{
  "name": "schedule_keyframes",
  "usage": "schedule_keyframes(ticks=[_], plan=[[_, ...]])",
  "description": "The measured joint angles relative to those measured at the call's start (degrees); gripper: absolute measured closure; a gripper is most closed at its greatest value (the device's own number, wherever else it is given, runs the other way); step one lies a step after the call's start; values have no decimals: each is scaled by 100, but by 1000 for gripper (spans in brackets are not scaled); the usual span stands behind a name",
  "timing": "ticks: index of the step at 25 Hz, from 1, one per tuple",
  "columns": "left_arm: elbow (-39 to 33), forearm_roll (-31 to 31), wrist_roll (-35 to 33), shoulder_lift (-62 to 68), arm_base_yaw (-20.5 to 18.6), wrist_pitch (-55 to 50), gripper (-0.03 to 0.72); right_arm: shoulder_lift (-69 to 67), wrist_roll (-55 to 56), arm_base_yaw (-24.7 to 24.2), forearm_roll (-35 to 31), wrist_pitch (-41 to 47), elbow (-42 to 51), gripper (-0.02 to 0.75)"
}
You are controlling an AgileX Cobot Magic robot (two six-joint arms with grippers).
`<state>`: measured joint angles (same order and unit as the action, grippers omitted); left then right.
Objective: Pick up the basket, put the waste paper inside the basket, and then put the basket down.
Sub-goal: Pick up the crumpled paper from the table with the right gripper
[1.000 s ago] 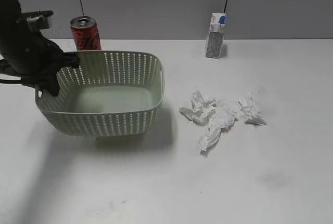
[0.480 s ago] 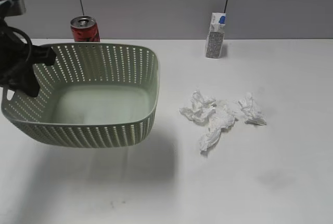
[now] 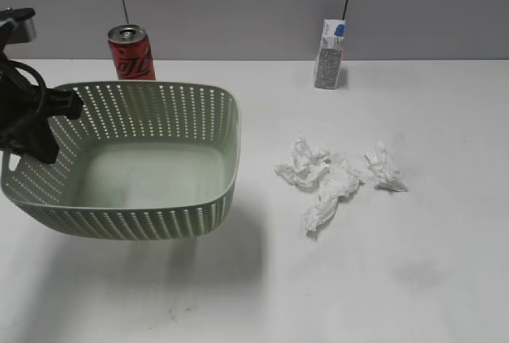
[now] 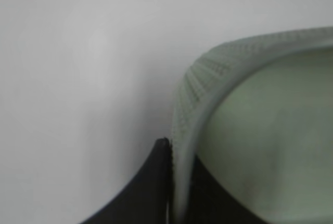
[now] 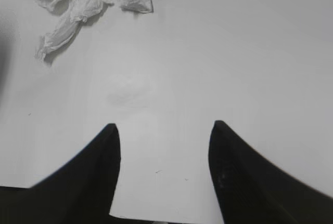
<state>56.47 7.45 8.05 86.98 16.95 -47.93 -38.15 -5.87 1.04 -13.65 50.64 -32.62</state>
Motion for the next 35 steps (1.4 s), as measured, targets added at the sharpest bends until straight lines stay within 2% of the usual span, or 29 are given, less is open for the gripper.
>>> schedule_keyframes(ticks=[4, 7, 11, 14, 21, 29, 31, 32, 34, 35], plan=[[0, 0, 0, 0, 0, 16, 689, -1827, -493, 27, -448, -339, -743, 325], [0, -24, 0, 0, 0, 21, 689, -2895, -670, 285, -523, -655, -1242, 325], [0, -24, 0, 0, 0, 27, 689, -4216, -452, 1052, -140, -1296, -1867, 325], [0, -24, 0, 0, 0, 32, 689, -5064, 117, 1381, 306, -1708, -2220, 325], [0, -24, 0, 0, 0, 38, 689, -6803, 412, 1431, 561, -2475, -2813, 325], [0, -24, 0, 0, 0, 38, 689, -7604, 424, 1431, 592, -2942, -2912, 327], [0, -24, 0, 0, 0, 38, 689, -7630, 424, 1431, 599, -2942, -2912, 383], [0, -24, 0, 0, 0, 38, 689, -7630, 424, 1431, 599, -2936, -2925, 435], [0, -24, 0, 0, 0, 38, 689, -7604, 424, 1431, 599, -2936, -2944, 609], [0, -24, 0, 0, 0, 38, 689, -7522, 424, 1431, 599, -2924, -2944, 665]])
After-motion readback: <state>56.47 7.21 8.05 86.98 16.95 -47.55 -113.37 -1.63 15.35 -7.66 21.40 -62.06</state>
